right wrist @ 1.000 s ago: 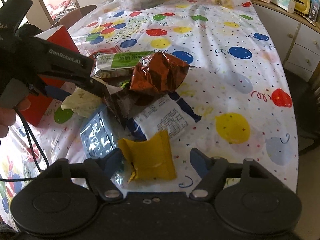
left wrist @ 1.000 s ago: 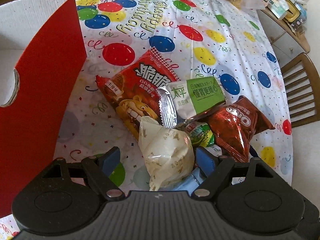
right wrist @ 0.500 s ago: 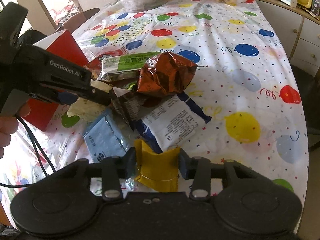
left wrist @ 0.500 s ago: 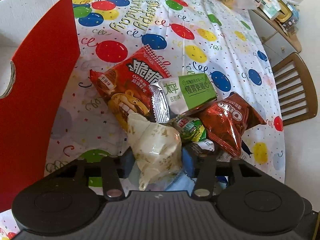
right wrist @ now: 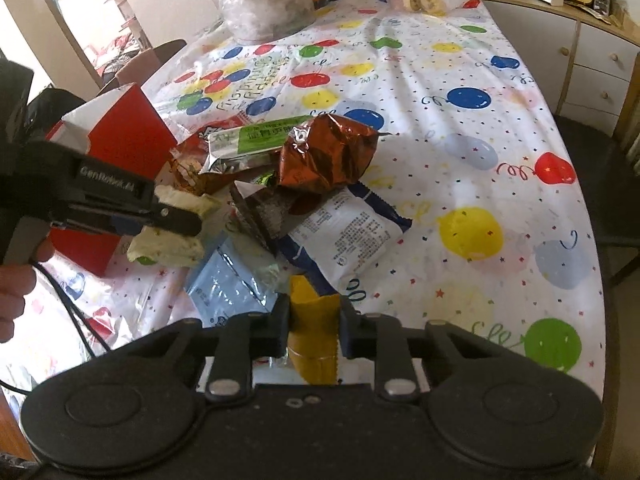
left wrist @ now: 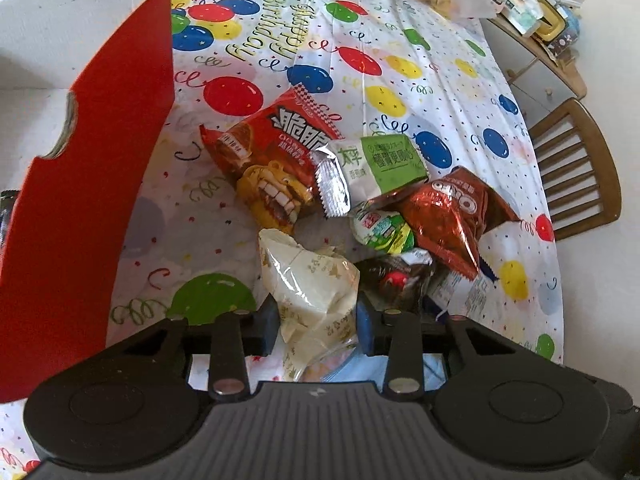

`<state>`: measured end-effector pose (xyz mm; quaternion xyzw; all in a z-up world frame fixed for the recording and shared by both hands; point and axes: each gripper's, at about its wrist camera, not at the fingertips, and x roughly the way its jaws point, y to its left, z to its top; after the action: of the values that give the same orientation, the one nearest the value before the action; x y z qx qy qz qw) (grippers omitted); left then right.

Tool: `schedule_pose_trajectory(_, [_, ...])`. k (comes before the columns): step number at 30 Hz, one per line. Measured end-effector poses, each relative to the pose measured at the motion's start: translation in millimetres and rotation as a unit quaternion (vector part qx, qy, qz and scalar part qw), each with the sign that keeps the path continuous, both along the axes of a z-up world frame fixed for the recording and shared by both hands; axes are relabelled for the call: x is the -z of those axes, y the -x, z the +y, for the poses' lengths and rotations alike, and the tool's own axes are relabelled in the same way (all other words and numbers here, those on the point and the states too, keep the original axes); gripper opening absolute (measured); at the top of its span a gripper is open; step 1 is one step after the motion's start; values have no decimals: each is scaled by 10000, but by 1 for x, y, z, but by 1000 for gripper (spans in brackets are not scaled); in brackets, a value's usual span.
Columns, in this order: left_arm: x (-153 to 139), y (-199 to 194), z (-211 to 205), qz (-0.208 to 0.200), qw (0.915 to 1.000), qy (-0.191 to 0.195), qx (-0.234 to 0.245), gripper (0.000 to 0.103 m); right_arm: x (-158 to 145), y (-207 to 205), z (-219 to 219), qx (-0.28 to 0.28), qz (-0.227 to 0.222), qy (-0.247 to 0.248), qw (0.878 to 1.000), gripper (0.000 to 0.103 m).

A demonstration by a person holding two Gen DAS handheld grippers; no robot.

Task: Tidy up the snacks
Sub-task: 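Grasp the cream bag with the left tool while the right tool grasps the yellow packet, then carry the cream bag and yellow packet over the box with both tools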

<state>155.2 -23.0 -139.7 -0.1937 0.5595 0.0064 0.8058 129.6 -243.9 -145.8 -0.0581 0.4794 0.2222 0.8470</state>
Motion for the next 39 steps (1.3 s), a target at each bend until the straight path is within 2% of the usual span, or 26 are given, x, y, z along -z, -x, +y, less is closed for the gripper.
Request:
schedule_pose_trajectory(9, [-18, 27, 7, -174, 9994, 139, 273, 37, -13, 21, -5, 331, -112, -72, 9994, 21])
schedule_pose_trajectory(18, [-53, 52, 10, -505, 9964, 133, 664, 37, -51, 47, 10, 401, -500, -277, 9976, 21])
schedule_pose_trajectory(26, [-91, 70, 33, -904, 9933, -36, 713, 37, -86, 60, 53, 184, -801, -489, 9954, 21])
schedule_pose_trajectory(39, [-137, 90, 115, -1445, 9878, -413, 420, 37, -112, 65, 159, -418, -1185, -602, 9902, 21])
